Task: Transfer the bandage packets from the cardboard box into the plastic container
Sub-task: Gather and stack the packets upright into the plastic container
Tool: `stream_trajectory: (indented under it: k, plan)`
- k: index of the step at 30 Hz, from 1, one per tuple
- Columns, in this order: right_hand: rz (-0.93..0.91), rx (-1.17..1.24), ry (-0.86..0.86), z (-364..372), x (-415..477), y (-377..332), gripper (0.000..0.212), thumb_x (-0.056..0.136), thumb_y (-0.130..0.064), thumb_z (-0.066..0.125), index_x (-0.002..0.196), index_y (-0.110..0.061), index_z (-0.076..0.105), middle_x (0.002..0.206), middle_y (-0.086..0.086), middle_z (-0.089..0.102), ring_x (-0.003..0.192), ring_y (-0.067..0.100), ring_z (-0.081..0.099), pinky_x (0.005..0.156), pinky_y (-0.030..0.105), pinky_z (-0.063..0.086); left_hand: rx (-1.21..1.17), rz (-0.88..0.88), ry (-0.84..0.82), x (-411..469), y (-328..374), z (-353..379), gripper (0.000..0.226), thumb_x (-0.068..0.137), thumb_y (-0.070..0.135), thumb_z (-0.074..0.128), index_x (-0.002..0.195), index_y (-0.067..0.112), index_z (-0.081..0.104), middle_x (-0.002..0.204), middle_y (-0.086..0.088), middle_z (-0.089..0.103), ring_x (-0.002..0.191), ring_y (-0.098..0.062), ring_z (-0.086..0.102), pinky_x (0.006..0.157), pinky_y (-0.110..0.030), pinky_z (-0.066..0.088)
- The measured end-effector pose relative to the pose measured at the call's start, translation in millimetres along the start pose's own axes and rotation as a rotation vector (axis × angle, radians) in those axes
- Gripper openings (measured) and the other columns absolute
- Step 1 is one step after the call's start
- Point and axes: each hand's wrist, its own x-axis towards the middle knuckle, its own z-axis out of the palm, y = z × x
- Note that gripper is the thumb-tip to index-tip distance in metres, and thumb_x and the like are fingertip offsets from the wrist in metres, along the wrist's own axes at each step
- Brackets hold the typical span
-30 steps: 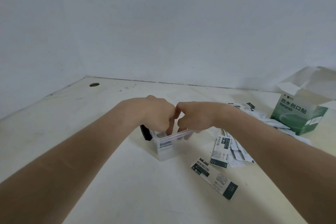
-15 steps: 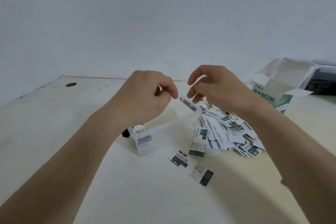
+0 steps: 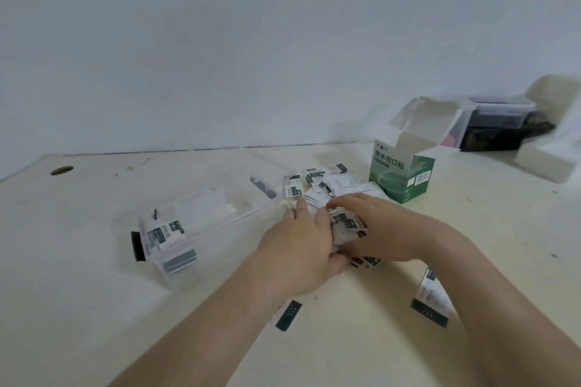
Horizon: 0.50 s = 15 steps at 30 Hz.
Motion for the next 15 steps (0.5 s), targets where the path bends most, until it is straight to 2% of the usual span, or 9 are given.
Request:
stream_trajectory:
  k: [2, 4, 5, 9, 12, 15]
  plan:
    - [0.005, 0.013, 0.047, -1, -2, 5, 0.063, 0.082, -0.027, 0.065, 0.139, -0.035, 0.04, 0.141, -0.007, 0.044, 0.125, 0.014, 0.043, 0.102, 0.031, 0.039, -0.012, -0.04, 0.015, 8, 6, 0, 0.067, 0.089, 0.056, 0.049, 0.136, 0.013, 0.029, 0.148, -0.028, 0.026, 0.13, -0.041, 0.037, 0.098, -0.043, 0.04]
    - [0.014, 0.016, 0.093, -2, -4, 11, 0.053, 0.082, -0.02, 0.062, 0.133, -0.032, 0.049, 0.13, -0.006, 0.055, 0.114, 0.013, 0.05, 0.094, 0.028, 0.044, -0.034, -0.023, 0.092, 10, 8, 0, 0.056, 0.089, 0.051, 0.051, 0.128, 0.015, 0.035, 0.128, -0.018, 0.047, 0.112, -0.033, 0.05, 0.084, -0.038, 0.043]
    - [0.017, 0.028, 0.124, -2, -4, 14, 0.049, 0.083, -0.019, 0.061, 0.129, -0.031, 0.052, 0.126, -0.006, 0.058, 0.111, 0.013, 0.053, 0.093, 0.029, 0.046, -0.054, -0.008, 0.151, 9, 6, 0, 0.052, 0.089, 0.048, 0.052, 0.128, 0.017, 0.037, 0.122, -0.012, 0.051, 0.107, -0.03, 0.052, 0.082, -0.037, 0.044]
    - [0.018, 0.091, 0.234, 0, -2, 22, 0.031, 0.092, -0.021, 0.053, 0.121, -0.026, 0.061, 0.111, -0.008, 0.066, 0.101, 0.012, 0.062, 0.089, 0.033, 0.052, -0.051, 0.0, 0.35, 1, 6, 5, 0.049, 0.092, 0.04, 0.048, 0.137, 0.024, 0.034, 0.127, 0.0, 0.049, 0.11, -0.021, 0.049, 0.087, -0.034, 0.045]
    - [0.009, 0.105, 0.3, 2, 0, 22, 0.026, 0.095, -0.031, 0.053, 0.12, -0.026, 0.062, 0.11, -0.006, 0.065, 0.101, 0.013, 0.06, 0.089, 0.033, 0.051, 0.059, -0.029, 0.362, 3, 10, 6, 0.048, 0.094, 0.043, 0.045, 0.136, 0.024, 0.034, 0.129, 0.0, 0.049, 0.113, -0.022, 0.047, 0.086, -0.033, 0.041]
    - [-0.047, 0.116, 0.358, 8, 5, 18, 0.028, 0.094, -0.028, 0.054, 0.122, -0.029, 0.059, 0.113, -0.005, 0.059, 0.104, 0.014, 0.054, 0.089, 0.032, 0.047, 0.185, -0.098, 0.304, 9, 12, 3, 0.04, 0.095, 0.044, 0.043, 0.128, 0.02, 0.037, 0.123, -0.001, 0.055, 0.113, -0.024, 0.047, 0.079, -0.034, 0.037]
